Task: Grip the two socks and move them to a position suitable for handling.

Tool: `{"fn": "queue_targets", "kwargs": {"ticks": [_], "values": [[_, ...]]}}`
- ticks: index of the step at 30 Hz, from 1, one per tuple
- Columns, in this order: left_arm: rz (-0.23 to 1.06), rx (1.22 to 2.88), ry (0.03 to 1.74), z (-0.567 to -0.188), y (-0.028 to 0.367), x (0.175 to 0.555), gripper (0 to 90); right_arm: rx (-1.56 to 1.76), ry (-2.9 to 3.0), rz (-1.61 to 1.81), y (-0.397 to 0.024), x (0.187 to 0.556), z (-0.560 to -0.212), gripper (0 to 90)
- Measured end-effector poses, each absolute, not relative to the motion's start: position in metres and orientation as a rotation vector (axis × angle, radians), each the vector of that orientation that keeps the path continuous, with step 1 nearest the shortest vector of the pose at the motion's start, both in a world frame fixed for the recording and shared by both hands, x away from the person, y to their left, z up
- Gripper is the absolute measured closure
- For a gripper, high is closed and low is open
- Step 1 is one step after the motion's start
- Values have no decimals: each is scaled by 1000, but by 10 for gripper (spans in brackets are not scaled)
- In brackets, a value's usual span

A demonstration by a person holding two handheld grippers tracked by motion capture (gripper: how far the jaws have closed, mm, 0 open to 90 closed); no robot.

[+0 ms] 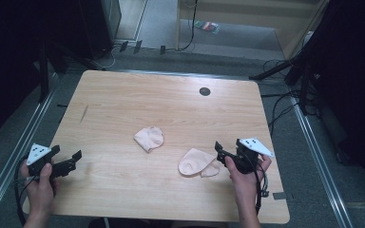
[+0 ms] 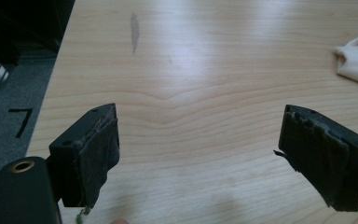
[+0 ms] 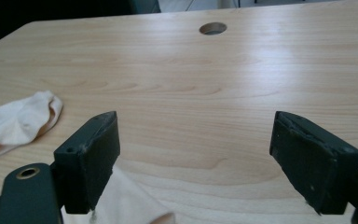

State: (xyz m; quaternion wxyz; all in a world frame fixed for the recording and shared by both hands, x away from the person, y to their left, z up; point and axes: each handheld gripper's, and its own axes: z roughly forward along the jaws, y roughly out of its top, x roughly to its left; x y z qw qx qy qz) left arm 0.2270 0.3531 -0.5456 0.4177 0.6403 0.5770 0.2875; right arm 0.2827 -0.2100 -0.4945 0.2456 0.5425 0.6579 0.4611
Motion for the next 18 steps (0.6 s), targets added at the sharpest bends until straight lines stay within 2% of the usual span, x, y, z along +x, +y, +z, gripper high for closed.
{"fn": "queue_targets", "kwargs": {"ticks": [5, 6, 12, 18], "values": [[731, 1630, 1420, -539, 339, 228, 128, 1468, 1859, 1270, -203, 282, -509, 169], [689, 1603, 1408, -532, 332, 230, 128, 1474, 1915, 1257, -200, 283, -516, 169], [671, 1607, 1327, -507, 300, 238, 127, 1488, 1949, 1297, -196, 284, -518, 185], [633, 1628, 1266, -501, 263, 249, 123, 1486, 2015, 1279, -187, 283, -524, 186]]}}
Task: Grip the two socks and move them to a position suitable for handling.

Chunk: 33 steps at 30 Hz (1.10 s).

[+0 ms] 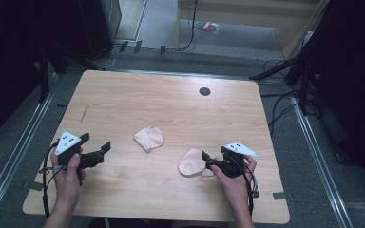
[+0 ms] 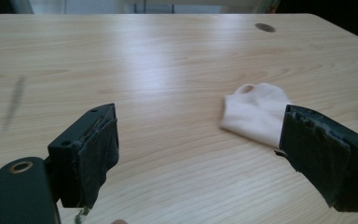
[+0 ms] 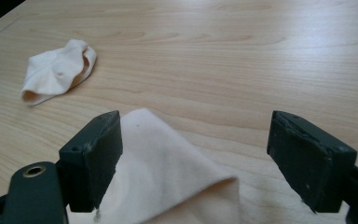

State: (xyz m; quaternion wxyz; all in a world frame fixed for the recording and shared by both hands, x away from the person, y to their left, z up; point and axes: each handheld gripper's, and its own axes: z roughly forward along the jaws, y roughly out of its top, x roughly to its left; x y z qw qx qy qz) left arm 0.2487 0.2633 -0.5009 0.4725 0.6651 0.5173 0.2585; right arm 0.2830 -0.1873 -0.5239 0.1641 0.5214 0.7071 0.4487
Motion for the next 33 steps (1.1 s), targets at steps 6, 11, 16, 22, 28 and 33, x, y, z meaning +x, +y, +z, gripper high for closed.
{"fn": "queue_targets", "kwargs": {"ticks": [6, 11, 16, 22, 28, 33], "values": [[573, 1623, 1233, -502, 237, 254, 114, 1506, 2057, 1273, -182, 282, -529, 182], [543, 1663, 1171, -508, 221, 250, 112, 1510, 2080, 1176, -175, 280, -533, 269], [514, 1699, 1112, -514, 207, 245, 100, 1505, 2100, 1128, -173, 277, -534, 353], [498, 1701, 1134, -516, 213, 244, 94, 1469, 2170, 1079, -168, 276, -543, 397], [501, 1695, 1161, -517, 218, 244, 95, 1407, 2200, 1036, -164, 274, -542, 749], [506, 1692, 1159, -514, 221, 243, 95, 1367, 2171, 1206, -165, 268, -526, 840]]}}
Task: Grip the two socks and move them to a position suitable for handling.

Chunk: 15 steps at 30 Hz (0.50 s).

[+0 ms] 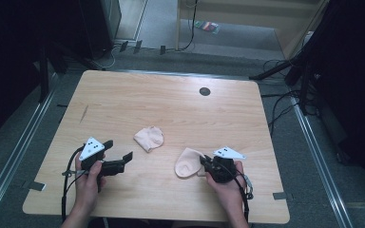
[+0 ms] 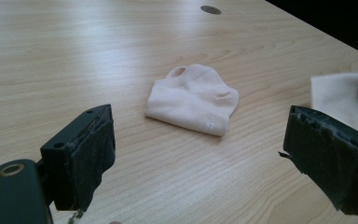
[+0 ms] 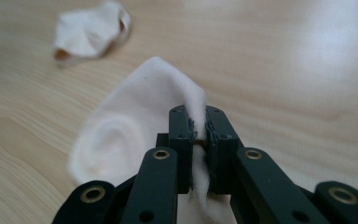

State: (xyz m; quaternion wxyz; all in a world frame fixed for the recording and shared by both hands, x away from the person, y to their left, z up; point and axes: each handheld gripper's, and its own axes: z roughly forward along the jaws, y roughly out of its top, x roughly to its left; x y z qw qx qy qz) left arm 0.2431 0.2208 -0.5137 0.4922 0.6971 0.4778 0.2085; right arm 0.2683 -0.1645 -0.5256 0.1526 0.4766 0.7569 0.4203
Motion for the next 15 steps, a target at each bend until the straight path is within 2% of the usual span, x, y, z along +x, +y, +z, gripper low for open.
{"fn": "queue_targets", "kwargs": {"ticks": [7, 12, 15], "values": [[507, 1694, 1144, -510, 219, 242, 95, 1282, 2107, 1393, -143, 251, -493, 841], [488, 1704, 1122, -510, 216, 241, 95, 1246, 2139, 1473, -122, 241, -490, 840], [435, 1734, 1092, -512, 213, 241, 96, 1223, 2179, 1517, -102, 235, -494, 840]]}}
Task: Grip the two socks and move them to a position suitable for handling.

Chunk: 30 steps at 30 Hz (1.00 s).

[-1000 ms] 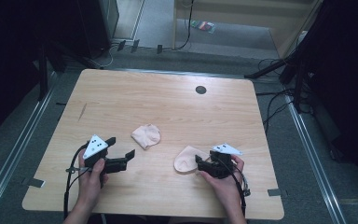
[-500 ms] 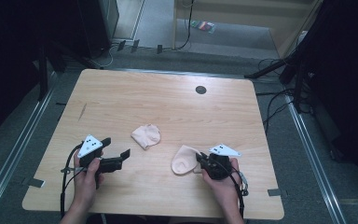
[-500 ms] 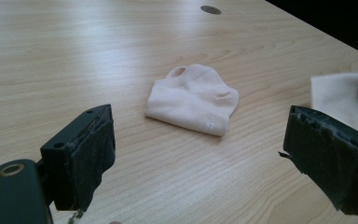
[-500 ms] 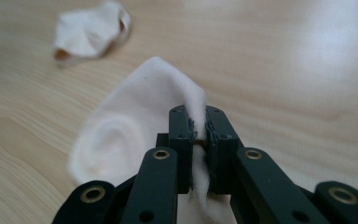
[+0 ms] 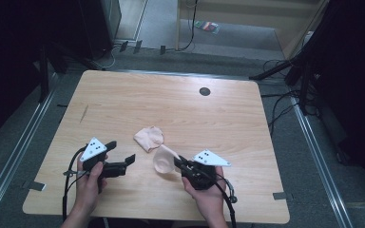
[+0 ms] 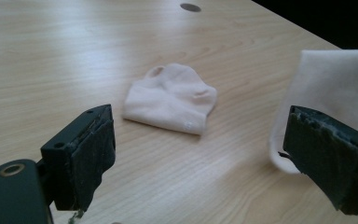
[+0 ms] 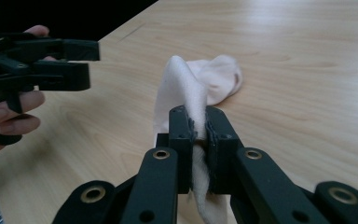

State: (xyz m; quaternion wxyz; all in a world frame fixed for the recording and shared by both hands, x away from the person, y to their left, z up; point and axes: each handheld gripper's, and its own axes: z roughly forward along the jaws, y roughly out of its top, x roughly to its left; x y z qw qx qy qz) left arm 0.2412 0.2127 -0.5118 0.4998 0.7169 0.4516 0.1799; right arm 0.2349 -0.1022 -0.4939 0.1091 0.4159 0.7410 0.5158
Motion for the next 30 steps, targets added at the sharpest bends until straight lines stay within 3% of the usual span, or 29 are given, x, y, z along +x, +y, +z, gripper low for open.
{"fn": "queue_targets", "kwargs": {"ticks": [8, 15, 20, 26, 30], "values": [[375, 1800, 1073, -520, 203, 244, 126, 1261, 2204, 1387, -90, 236, -520, 837], [407, 1760, 1107, -516, 214, 244, 131, 1170, 2030, 1245, -110, 232, -504, 833], [405, 1765, 1107, -518, 212, 244, 132, 1064, 2076, 1187, -94, 224, -512, 810], [409, 1778, 1101, -519, 210, 244, 132, 923, 2211, 1158, -57, 209, -531, 709], [405, 1780, 1103, -520, 211, 245, 132, 905, 2313, 1159, -46, 208, -540, 507]]}}
